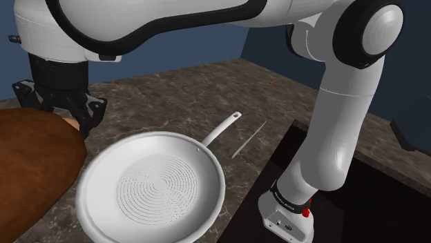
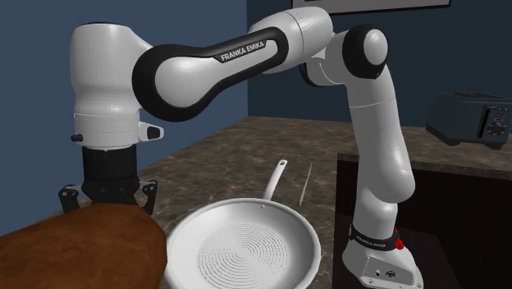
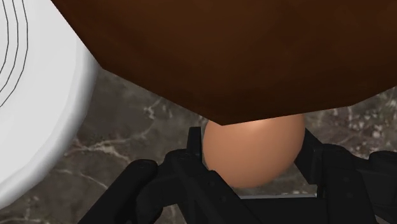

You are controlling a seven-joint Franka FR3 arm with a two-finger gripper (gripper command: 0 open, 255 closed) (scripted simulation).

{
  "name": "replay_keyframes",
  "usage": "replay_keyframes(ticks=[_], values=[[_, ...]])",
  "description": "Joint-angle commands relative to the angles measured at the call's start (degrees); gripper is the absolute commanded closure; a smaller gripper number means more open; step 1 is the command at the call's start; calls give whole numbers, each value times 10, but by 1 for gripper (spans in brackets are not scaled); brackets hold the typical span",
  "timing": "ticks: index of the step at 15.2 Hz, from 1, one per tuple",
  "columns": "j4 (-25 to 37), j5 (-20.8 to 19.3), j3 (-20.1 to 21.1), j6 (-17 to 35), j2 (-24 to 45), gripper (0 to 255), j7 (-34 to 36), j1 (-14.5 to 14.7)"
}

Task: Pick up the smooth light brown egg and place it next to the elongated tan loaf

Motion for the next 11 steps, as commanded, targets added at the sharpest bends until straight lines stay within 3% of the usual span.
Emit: replay_keyframes(ticks=[1,3,4,9,11], values=[[0,0,0,0,0,255,0,0],[0,0,0,0,0,255,0,0],[0,0,0,0,0,0,0,0],[0,0,0,0,0,0,0,0],[24,10,3,-33,-12,0,-7,-5]])
